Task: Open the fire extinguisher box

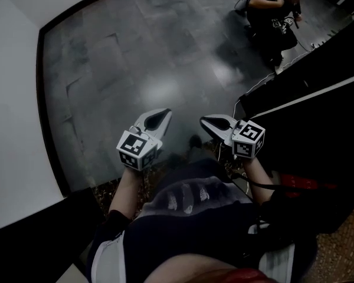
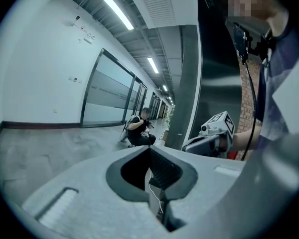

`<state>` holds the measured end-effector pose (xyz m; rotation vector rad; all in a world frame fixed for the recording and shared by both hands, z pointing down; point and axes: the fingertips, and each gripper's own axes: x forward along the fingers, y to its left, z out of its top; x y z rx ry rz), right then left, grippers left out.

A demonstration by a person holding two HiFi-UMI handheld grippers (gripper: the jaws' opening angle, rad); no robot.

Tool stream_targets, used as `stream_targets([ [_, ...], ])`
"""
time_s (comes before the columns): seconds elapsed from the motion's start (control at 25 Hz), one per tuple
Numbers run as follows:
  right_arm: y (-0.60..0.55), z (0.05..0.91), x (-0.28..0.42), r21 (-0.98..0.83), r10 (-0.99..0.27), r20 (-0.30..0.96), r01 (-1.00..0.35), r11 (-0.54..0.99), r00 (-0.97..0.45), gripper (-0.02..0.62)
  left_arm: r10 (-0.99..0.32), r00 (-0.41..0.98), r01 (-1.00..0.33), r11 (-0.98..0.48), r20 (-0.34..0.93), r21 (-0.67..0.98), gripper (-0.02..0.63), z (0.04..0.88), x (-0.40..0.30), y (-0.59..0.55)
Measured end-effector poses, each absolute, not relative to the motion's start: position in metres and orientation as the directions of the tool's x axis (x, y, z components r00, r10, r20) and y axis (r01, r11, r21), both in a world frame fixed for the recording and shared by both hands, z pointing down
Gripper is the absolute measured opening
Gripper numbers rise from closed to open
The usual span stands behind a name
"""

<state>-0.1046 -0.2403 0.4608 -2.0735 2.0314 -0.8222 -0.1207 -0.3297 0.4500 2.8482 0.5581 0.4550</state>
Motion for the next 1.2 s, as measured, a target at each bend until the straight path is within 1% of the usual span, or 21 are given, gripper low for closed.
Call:
stream_targets([
  [0.24,-0.253,0.483,-0.093,-0.485,-0.954,0.286,-0.872,-0.063,-0.09,0.0,0.349,0.896,0.282,-0.925,0.275,0.253,0.0,0.461,-0.122,-0.345],
  [0.44,-0.274,0.489,-0.051,-0.543,-0.956,0.264,-0.839,-0.036,-0.131,0.0,0.293,0.909,0.222,-0.942,0.298,0.251,0.0,0.456,-0.088,-0.368],
  [0.6,-0.281,0.492,-0.023,-0.636,-0.97,0.198,-0.772,-0.019,-0.14,0.0,0.338,0.871,0.261,-0.933,0.356,0.247,0.0,0.463,-0.063,-0.359],
  [0.68,-0.279,0.486,-0.013,-0.683,-0.973,0.144,-0.73,0.034,-0.18,0.0,0.36,0.859,0.279,-0.925,0.365,0.258,0.0,0.464,-0.048,-0.349],
  [0.84,-0.275,0.467,-0.008,-0.773,-0.95,0.003,-0.604,0.195,-0.311,0.0,0.372,0.852,0.271,-0.915,0.369,0.299,0.0,0.468,-0.021,-0.339],
  [1.0,-0.277,0.447,-0.014,-0.775,-0.89,-0.084,-0.532,0.342,-0.449,0.0,0.395,0.84,0.29,-0.906,0.372,0.307,0.0,0.466,0.007,-0.329],
  [1.12,-0.278,0.431,-0.015,-0.731,-0.848,-0.114,-0.534,0.425,-0.518,0.0,0.398,0.837,0.3,-0.907,0.376,0.294,0.0,0.462,0.027,-0.324],
  [1.2,-0.279,0.424,-0.004,-0.683,-0.862,-0.105,-0.594,0.425,-0.496,0.0,0.377,0.844,0.286,-0.918,0.381,0.273,0.0,0.457,0.037,-0.325],
])
